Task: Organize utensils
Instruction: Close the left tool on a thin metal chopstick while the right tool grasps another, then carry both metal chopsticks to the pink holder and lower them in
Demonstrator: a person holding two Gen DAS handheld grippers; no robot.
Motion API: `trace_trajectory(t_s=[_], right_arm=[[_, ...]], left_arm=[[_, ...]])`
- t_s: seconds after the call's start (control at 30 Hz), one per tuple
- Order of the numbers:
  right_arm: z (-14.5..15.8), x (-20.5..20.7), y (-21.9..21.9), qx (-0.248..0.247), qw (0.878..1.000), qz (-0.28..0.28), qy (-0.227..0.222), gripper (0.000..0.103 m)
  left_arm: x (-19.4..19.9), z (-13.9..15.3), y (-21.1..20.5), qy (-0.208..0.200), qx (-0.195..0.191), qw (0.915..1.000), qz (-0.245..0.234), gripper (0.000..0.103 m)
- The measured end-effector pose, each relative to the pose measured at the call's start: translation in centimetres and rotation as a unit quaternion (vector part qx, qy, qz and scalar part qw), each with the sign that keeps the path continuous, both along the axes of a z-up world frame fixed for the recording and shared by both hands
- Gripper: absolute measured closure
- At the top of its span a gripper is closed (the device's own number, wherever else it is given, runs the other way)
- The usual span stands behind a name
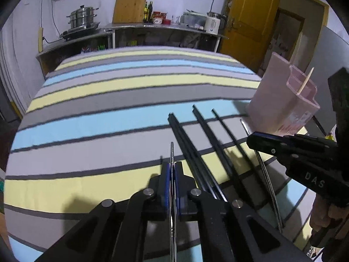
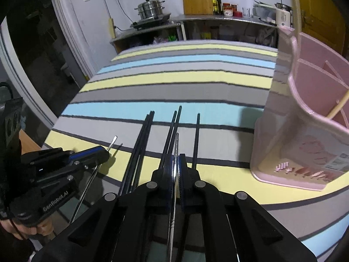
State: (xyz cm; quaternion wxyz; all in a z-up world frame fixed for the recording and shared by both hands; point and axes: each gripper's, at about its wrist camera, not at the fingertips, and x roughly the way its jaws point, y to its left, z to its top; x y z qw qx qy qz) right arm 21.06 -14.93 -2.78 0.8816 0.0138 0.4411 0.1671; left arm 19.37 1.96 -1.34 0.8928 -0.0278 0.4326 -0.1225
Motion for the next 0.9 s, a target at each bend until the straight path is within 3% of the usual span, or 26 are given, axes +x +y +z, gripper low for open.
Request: trace_trajectory(t_s=[0.5, 0.9], right_arm=[[7.2, -4.2, -3.1, 0.033, 0.997, -0.022, -0.07, 0.098], [10.2, -6.5, -4.9, 0.041, 0.993, -0.035, -0.105, 0.098]], left_arm=[[-3.9, 8.8, 0.1, -0.07, -0.032, 0.9966, -0.03, 0.099], [-5.1, 12.3, -0.6, -0.097, -0.049, 0.9929, -0.047, 0.099]])
